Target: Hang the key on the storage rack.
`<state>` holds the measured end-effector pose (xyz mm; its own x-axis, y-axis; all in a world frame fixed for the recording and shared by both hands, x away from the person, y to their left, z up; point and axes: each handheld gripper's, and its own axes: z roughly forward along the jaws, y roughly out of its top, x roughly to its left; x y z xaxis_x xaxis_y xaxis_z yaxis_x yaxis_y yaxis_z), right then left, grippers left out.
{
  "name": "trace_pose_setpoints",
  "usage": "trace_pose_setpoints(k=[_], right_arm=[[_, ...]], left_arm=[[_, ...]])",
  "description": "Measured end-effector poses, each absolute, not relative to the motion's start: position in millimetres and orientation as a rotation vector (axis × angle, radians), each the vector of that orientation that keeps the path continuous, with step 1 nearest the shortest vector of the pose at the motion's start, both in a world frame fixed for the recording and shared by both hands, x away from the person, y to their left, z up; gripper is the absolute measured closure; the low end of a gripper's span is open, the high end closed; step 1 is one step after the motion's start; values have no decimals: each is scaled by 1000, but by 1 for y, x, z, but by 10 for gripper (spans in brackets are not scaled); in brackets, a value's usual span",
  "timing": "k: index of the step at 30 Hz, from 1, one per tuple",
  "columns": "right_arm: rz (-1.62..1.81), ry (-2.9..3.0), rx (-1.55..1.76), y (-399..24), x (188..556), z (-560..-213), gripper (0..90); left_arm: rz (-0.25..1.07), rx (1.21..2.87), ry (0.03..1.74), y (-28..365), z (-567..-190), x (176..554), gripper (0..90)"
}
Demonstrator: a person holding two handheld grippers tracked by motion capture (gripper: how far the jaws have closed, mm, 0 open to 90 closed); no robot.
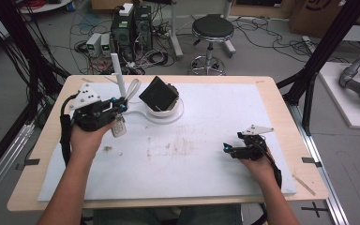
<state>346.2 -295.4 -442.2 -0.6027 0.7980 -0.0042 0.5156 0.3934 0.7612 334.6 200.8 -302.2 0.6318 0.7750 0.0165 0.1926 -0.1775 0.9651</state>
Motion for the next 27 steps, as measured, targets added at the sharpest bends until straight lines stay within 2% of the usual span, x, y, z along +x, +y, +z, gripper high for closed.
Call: trace_pose_setpoints(k=[27], right_arm=[[1044, 2296, 1152, -296, 347, -445, 205]], left_arm=[[776, 1686, 976, 240, -281, 376, 814]])
